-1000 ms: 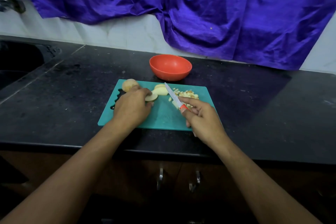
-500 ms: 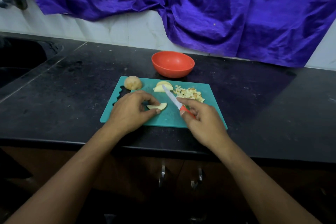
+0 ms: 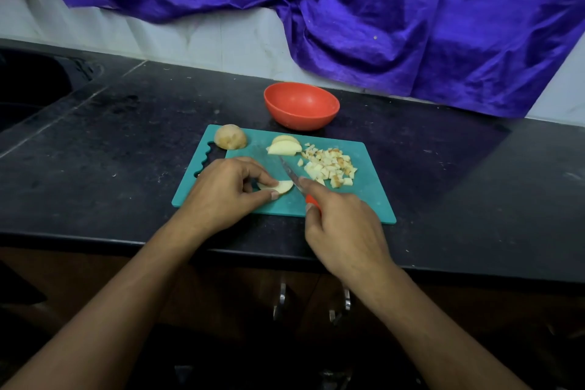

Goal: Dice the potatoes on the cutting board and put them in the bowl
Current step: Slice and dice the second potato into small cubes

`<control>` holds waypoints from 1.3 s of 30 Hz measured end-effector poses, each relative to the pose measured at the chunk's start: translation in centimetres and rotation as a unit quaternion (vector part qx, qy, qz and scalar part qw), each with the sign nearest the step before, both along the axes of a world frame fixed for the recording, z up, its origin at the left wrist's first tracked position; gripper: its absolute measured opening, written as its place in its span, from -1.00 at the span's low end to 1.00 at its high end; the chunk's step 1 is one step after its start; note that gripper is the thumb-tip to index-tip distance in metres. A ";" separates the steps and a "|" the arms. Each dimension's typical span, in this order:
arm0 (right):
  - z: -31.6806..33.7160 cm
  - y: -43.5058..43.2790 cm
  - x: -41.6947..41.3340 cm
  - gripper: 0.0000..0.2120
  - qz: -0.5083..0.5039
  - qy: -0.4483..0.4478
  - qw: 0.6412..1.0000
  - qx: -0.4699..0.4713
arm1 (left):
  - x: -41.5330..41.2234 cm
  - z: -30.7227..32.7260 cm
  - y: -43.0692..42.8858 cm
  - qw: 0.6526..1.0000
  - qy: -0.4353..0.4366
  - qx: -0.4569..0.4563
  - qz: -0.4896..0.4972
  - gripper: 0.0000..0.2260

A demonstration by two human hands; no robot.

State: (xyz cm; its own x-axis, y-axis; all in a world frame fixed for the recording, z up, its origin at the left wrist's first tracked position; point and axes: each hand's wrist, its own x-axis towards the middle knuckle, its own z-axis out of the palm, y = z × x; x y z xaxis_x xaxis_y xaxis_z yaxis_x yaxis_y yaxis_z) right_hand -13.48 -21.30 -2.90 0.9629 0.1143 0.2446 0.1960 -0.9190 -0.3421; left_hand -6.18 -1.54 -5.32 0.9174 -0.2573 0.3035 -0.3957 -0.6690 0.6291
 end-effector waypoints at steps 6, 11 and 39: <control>0.3 0.8 0.2 -0.51 -0.004 0.002 0.999 -0.045 | 0.0 0.0 0.0 1.000 0.001 -0.017 -0.006 -0.90; 0.3 1.1 0.1 -0.46 0.002 0.020 0.993 -0.114 | -0.1 0.0 -0.1 1.000 0.002 -0.027 0.000 -0.90; -0.4 -0.1 -0.5 -0.55 0.004 0.003 1.000 0.018 | -0.5 0.1 -0.2 1.000 -0.008 -0.023 0.018 -0.91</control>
